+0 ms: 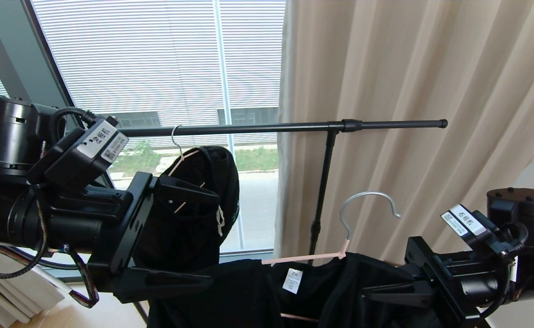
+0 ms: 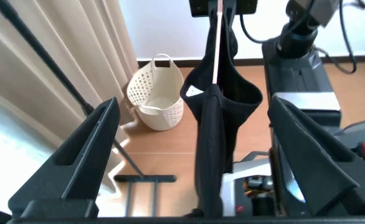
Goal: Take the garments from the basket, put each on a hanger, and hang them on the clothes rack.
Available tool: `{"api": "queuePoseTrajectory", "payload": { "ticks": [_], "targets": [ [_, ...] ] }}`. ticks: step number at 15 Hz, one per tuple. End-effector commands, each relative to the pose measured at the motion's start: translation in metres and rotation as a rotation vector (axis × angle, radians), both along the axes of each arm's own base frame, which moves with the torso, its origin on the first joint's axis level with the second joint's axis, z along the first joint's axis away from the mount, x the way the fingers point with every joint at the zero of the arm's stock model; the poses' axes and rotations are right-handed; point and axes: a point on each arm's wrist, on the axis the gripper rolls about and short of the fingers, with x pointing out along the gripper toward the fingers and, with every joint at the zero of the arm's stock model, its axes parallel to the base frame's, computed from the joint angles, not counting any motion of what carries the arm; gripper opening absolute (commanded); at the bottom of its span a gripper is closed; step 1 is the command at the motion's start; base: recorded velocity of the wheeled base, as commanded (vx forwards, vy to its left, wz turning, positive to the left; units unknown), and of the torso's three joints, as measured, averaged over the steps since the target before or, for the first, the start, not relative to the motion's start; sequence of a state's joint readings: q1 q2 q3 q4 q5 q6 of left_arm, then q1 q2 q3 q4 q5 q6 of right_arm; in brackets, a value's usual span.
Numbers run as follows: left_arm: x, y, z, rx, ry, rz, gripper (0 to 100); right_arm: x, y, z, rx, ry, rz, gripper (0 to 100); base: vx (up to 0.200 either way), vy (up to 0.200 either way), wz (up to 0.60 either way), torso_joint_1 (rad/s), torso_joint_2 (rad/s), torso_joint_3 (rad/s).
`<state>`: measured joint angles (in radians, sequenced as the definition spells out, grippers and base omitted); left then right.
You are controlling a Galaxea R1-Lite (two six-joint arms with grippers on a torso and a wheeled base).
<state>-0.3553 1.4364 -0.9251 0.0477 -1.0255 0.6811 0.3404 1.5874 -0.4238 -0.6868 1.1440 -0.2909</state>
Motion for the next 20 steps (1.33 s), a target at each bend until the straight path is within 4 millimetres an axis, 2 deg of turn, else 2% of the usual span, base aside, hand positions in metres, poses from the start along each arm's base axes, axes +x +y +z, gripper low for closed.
{"api": "queuePoseTrajectory", "payload": {
  "ticks": [1,4,7,11,14,20],
  "targets": [
    [0.003,-0.008,-0.006,0.014,-0.008,-0.041,100,-0.003,0.002,0.005,0.007,-0.022,0.014,0,0.000,0.000,0.00,0.000,0.00,0.000],
    [0.002,-0.021,-0.013,0.031,-0.014,-0.095,100,-0.004,0.003,0.005,0.005,-0.025,0.012,0,0.000,0.000,0.00,0.000,0.00,0.000],
    [0.007,-0.032,-0.025,0.131,-0.010,-0.018,100,-0.006,0.003,0.010,0.011,-0.042,0.014,0,0.000,0.000,0.00,0.000,0.00,0.000],
    [0.005,-0.040,-0.036,0.190,0.008,0.004,100,-0.010,0.012,0.009,-0.005,-0.045,0.023,0,0.000,0.000,0.00,0.000,0.00,0.000],
    [0.006,-0.043,-0.041,0.206,0.021,0.007,100,-0.012,0.021,0.011,-0.025,-0.063,0.009,0,0.000,0.000,0.00,0.000,0.00,0.000],
    [0.005,-0.041,-0.053,0.242,0.052,0.028,100,-0.013,0.022,0.012,-0.022,-0.067,0.013,0,0.000,0.000,0.00,0.000,0.00,0.000]
  ]
}}
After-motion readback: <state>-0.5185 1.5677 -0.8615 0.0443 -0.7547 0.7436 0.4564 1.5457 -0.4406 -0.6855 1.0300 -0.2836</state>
